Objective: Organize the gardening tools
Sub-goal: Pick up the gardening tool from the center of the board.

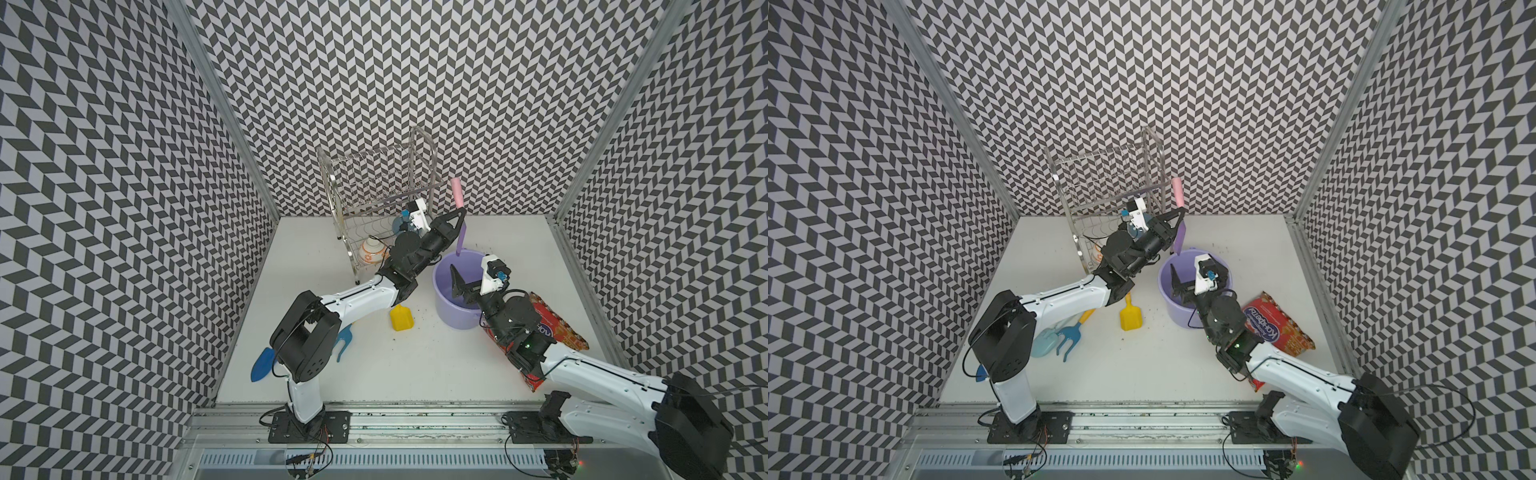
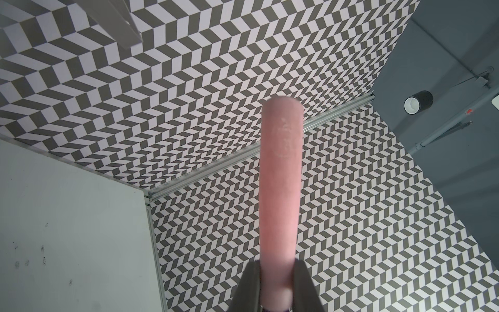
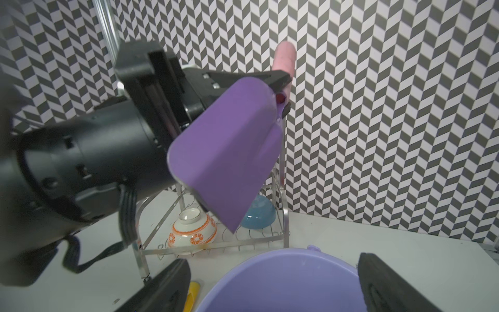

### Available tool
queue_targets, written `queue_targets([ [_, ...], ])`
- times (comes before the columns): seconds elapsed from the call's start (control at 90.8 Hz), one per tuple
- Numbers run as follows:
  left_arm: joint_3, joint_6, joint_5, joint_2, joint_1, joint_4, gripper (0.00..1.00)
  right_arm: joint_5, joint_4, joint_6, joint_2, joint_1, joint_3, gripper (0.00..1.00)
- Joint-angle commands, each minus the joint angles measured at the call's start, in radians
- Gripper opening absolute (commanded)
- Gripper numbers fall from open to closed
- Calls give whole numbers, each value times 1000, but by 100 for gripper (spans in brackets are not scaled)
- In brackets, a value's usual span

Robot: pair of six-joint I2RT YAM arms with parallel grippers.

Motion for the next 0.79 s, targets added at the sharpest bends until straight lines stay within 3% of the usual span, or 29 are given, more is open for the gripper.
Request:
queue_targets([
  [0.0, 23, -9, 19, 12, -8, 56, 0, 66, 114, -23, 17, 7, 42, 100],
  [0.231, 18, 10, 19, 10, -9, 50, 0, 111, 138, -46, 43, 8, 71, 100],
  [0.441, 17, 3, 23, 17, -10, 49, 0, 93, 143, -66, 27, 8, 85, 89],
  [0.716, -6, 9, 40, 11, -21, 37, 0, 141, 183, -150, 40, 7, 118, 61],
  [0.782, -16, 9, 40, 6, -21, 41, 0, 151, 200, -179, 43, 7, 124, 49],
])
